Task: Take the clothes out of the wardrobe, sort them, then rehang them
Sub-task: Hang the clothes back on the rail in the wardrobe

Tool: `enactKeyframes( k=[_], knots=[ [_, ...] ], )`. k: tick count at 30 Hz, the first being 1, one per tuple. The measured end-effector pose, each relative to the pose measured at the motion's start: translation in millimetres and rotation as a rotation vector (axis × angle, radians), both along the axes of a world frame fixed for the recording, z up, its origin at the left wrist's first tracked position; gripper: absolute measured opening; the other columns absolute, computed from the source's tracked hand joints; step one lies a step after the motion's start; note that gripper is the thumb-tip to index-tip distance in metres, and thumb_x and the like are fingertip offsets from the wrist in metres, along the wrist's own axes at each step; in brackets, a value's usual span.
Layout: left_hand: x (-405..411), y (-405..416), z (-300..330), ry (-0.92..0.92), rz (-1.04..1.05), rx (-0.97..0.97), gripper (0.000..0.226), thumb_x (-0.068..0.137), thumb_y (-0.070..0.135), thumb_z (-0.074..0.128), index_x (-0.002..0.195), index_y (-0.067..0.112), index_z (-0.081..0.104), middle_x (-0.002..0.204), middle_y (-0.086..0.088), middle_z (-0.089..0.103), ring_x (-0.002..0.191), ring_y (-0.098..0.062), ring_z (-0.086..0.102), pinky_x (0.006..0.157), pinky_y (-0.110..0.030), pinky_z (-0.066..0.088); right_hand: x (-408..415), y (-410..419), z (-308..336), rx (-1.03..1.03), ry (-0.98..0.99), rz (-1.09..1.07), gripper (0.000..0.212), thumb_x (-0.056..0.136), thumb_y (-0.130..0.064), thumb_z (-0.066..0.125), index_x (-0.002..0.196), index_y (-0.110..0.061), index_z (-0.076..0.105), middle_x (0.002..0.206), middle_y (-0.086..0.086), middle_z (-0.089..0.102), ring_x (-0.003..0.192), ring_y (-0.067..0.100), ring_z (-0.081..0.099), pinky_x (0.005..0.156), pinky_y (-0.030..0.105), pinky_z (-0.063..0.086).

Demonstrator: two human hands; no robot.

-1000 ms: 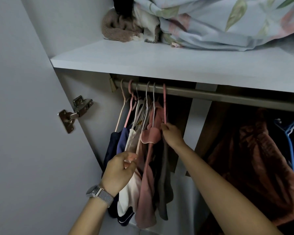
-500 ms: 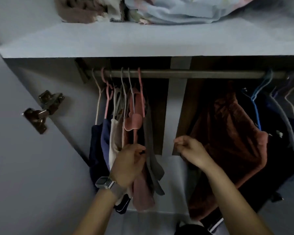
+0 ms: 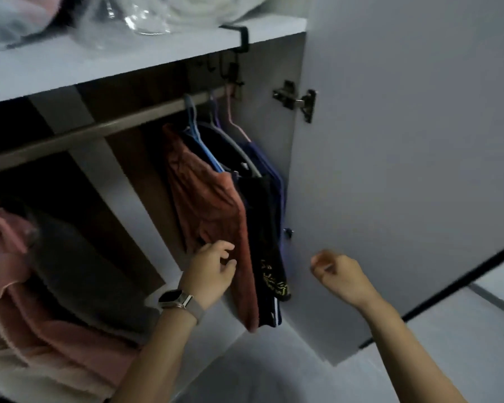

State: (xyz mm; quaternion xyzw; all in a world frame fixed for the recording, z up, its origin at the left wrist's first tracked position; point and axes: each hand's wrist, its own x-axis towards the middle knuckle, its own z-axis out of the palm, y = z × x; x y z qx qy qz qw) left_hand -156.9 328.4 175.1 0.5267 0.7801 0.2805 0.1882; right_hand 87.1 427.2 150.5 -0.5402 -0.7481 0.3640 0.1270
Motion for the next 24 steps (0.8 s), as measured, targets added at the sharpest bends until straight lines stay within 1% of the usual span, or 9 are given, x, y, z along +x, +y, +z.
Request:
enactKeyframes(
  k=[4,6,8,10,12,15,17,20,24],
  knots=[
    [83,21,-3,-0.044,-0.156,0.019,0.026,0.085,0.016,0.062,0.111,0.022,0.063,0.095,0.004,0.060,0.069,-0.013,0.060,0.078,-0.029,0.051,90,-17,-7,-0.060,0.036,-0.172,0.012,0.090,-0.021,0.060,0.100,-0.019,0.065,0.089,-0.006,0.066,0.087,0.014,0.064,0.073,0.017,0.039],
    [140,22,-6,-0.132,-0.234,-0.004,0.025,0.085,0.015,0.062,0.108,0.025,0.063,0.093,0.005,0.062,0.069,-0.014,0.062,0.076,-0.025,0.049,145,-40,-11,-0.116,0.066,-0.258,0.005,0.090,-0.022,0.060,0.093,-0.020,0.064,0.084,-0.005,0.066,0.084,0.017,0.064,0.075,0.024,0.045],
    [199,17,-17,-0.179,-0.345,-0.064,0.023,0.086,0.015,0.061,0.105,0.028,0.062,0.091,0.008,0.062,0.066,-0.015,0.061,0.072,-0.023,0.046,202,-62,-18,-0.190,0.135,-0.422,0.005,0.090,-0.020,0.059,0.089,-0.021,0.063,0.086,-0.002,0.066,0.080,0.018,0.065,0.077,0.033,0.050],
    [340,-10,-54,-0.208,-0.462,-0.105,0.023,0.086,0.014,0.060,0.105,0.027,0.061,0.091,0.009,0.062,0.059,-0.014,0.056,0.066,-0.024,0.044,338,-118,-49,-0.227,0.174,-0.545,0.007,0.090,-0.019,0.059,0.090,-0.024,0.063,0.089,-0.001,0.067,0.079,0.018,0.067,0.077,0.036,0.052],
    [393,-18,-69,-0.256,-0.550,-0.153,0.023,0.086,0.014,0.059,0.107,0.024,0.061,0.092,0.006,0.063,0.057,-0.013,0.055,0.060,-0.022,0.042,394,-150,-74,-0.222,0.173,-0.684,0.009,0.089,-0.018,0.059,0.093,-0.024,0.062,0.090,0.000,0.066,0.077,0.017,0.067,0.075,0.036,0.053],
    [440,-7,-77,-0.268,-0.700,-0.194,0.025,0.087,0.012,0.058,0.110,0.020,0.060,0.097,0.000,0.064,0.073,-0.015,0.063,0.063,-0.008,0.041,434,-196,-70,-0.204,0.276,-0.932,0.015,0.087,-0.013,0.060,0.101,-0.020,0.060,0.086,0.000,0.062,0.074,0.020,0.065,0.067,0.033,0.051],
    [480,-4,-69,-0.222,-0.841,-0.214,0.027,0.087,0.012,0.059,0.114,0.017,0.058,0.099,0.000,0.062,0.076,-0.016,0.062,0.062,-0.003,0.037,464,-230,-60,-0.164,0.345,-1.119,0.019,0.088,-0.009,0.061,0.105,-0.015,0.059,0.084,0.004,0.061,0.072,0.024,0.063,0.062,0.033,0.049],
    [547,-18,-55,-0.198,-1.051,-0.246,0.032,0.087,0.013,0.060,0.119,0.012,0.054,0.098,0.001,0.059,0.073,-0.014,0.059,0.069,-0.013,0.039,503,-294,-49,-0.089,0.428,-1.381,0.021,0.089,-0.004,0.059,0.110,-0.008,0.055,0.078,0.007,0.058,0.063,0.020,0.059,0.056,0.025,0.046],
    [635,-51,-48,-0.166,-1.332,-0.294,0.035,0.088,0.016,0.059,0.122,0.014,0.052,0.100,0.002,0.058,0.072,-0.012,0.056,0.075,-0.021,0.043,527,-384,-38,-0.029,0.556,-1.736,0.019,0.091,-0.006,0.058,0.110,-0.008,0.055,0.085,0.007,0.056,0.069,0.022,0.057,0.056,0.021,0.048]
  ],
)
